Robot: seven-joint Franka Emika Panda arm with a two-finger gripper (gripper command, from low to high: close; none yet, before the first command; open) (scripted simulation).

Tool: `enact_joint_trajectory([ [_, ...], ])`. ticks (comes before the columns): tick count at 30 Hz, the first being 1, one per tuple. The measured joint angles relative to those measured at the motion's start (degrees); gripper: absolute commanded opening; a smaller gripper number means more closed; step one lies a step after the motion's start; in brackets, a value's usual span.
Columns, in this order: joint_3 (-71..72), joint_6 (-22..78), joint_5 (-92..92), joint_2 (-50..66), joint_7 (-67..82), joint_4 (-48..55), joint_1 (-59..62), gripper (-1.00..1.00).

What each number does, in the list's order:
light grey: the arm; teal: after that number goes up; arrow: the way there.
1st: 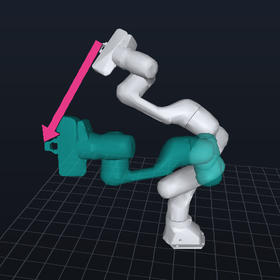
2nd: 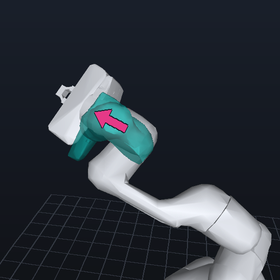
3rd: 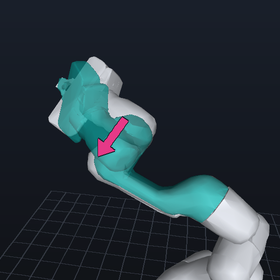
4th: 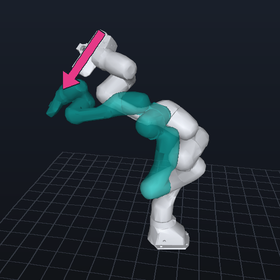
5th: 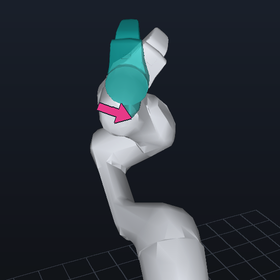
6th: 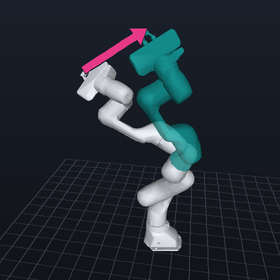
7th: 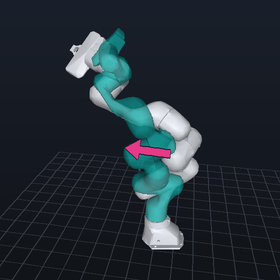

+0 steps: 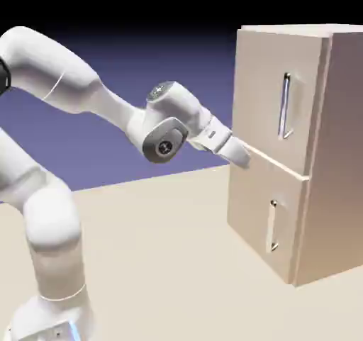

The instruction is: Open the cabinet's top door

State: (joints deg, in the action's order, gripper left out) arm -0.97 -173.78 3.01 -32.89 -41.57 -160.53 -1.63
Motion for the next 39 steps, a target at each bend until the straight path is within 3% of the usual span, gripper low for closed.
enact_joint_trajectory([
  [39, -31.3, 7.3, 97.2, -7.5, 28.6, 15.2, -30.6, 0.00],
])
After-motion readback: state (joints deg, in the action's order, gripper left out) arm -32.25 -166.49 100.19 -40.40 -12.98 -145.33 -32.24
